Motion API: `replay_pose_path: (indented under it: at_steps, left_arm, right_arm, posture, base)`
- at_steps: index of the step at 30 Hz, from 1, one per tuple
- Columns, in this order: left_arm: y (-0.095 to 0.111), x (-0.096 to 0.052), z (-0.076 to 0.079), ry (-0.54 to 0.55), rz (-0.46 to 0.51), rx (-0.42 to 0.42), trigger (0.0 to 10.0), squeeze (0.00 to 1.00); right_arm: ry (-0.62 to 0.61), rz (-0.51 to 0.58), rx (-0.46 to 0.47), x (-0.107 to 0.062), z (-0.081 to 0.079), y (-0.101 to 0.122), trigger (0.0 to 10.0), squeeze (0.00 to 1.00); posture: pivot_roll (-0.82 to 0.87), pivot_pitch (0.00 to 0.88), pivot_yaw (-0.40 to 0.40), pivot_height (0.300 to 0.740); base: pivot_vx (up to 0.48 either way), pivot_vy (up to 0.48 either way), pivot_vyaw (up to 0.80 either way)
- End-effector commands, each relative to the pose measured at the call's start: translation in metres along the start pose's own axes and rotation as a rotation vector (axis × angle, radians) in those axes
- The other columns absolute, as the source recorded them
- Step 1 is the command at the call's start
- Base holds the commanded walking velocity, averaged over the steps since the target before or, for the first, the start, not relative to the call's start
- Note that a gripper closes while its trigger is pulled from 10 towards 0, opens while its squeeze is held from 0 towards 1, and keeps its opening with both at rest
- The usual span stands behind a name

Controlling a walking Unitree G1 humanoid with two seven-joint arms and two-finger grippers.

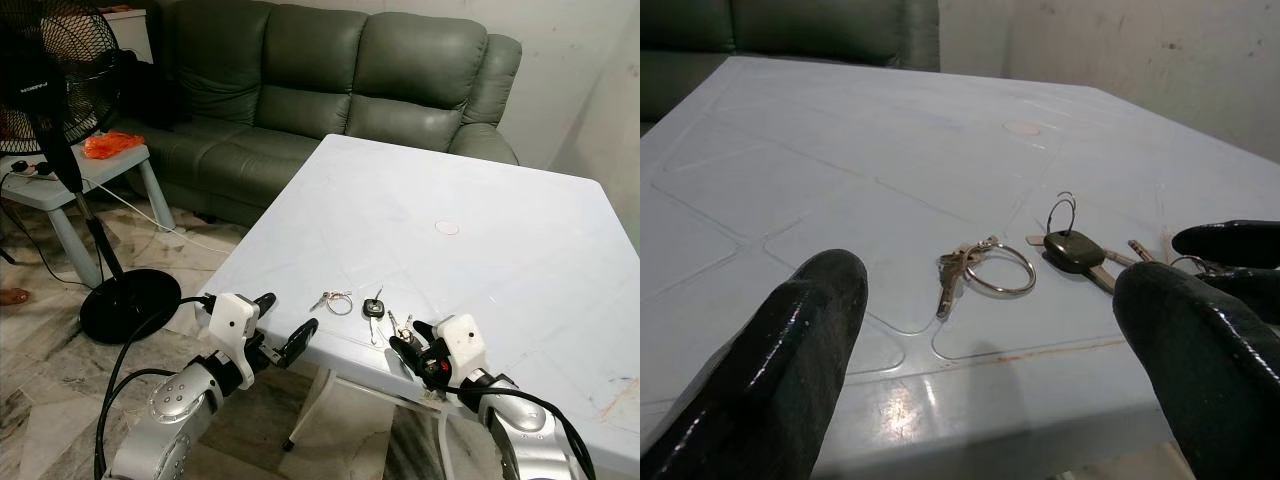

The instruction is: Hang keys on a hook

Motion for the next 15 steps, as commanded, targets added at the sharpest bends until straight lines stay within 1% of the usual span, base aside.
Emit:
replay_pose_path:
  at_steps: [1, 2, 15]
  left_arm:
    - [0.0025, 0.0006, 0.003, -0.007, 0.004, 0.011, 10.0, 0.0]
    - [0.0023, 0.0006, 0.0031, -0.006, 0.003, 0.011, 10.0, 0.0]
    - [0.0029, 0.0009, 0.0035, -0.007, 0.006, 0.013, 10.0, 0.0]
  right_arm:
    - [0.006, -0.017, -0.029, -0.0032, 0.0038, 0.0005, 4.3, 0.0]
    - [0.011, -0.015, -0.031, -0.0039, 0.0039, 0.0004, 0.0, 0.0]
    - [0.014, -0.025, -0.035, -0.0081, 0.0042, -0.0021, 0.0, 0.0]
  posture:
    - [0.02, 0.0, -0.053, 0.74]
    - [0.02, 0.0, -0.054, 0.74]
    - [0.01, 0.0, -0.053, 0.74]
  base:
    - [0.0, 0.0, 0.0]
    - [0.0, 0.0, 0.0]
    - [0.0, 0.0, 0.0]
Point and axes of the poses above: a point about 5 cm out from each wrist's last joint towards the gripper, its own x axis pointing out of the wrist towards the gripper, its own y axis along the axis of the wrist's last joint, z = x × y, the point moved 1 cm from there along x, pointing out of the wrist towards the gripper, and after that the axes turned 2 degrees about x, right-handed, at the moved point
